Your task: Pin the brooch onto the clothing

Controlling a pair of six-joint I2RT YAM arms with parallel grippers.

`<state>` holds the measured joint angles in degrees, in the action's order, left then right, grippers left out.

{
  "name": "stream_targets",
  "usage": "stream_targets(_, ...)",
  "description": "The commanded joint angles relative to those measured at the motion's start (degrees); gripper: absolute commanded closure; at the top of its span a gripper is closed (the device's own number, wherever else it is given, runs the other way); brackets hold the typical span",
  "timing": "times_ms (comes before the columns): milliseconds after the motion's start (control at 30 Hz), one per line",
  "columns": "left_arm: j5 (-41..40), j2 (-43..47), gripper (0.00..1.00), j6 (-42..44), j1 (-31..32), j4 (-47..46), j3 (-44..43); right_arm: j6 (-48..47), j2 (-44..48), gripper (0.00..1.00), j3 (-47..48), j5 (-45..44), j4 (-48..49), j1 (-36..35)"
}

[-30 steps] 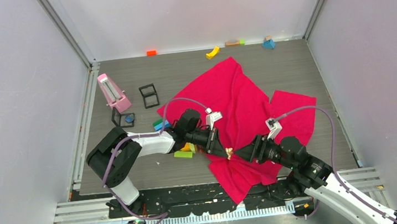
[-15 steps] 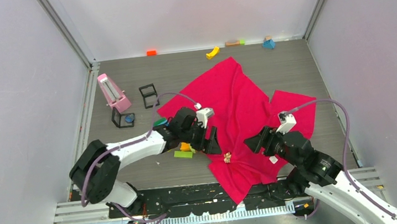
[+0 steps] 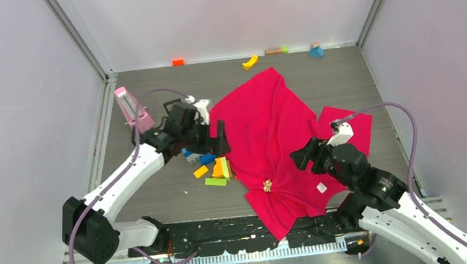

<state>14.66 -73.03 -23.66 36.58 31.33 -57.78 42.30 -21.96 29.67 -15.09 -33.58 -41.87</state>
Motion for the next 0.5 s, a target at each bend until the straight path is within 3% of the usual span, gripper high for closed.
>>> stream_targets(0, -8.1, 1.9, 0.01, 1.5, -11.1, 10.8, -3.6, -2.8, -2.0, 0.24, 3.5, -3.4, 1.8, 0.1)
stream_targets(167, -10.2, -0.8, 0.02, 0.1, -24.8, 9.6, -4.1, -5.2, -0.9, 0.23, 3.2, -4.1, 3.2, 0.1)
stream_targets(333, -26.3, -7.2, 0.02, 4.5, -27.5, 4.4, -6.1, -7.1, 0.8, 0.22, 2.5, -6.1, 3.4, 0.1)
stream_targets(467, -30.0, -17.0, 0.04, 4.8, -28.9, 3.7, -9.3, -7.4, 2.6, 0.21, 2.1, -6.6, 3.8, 0.1)
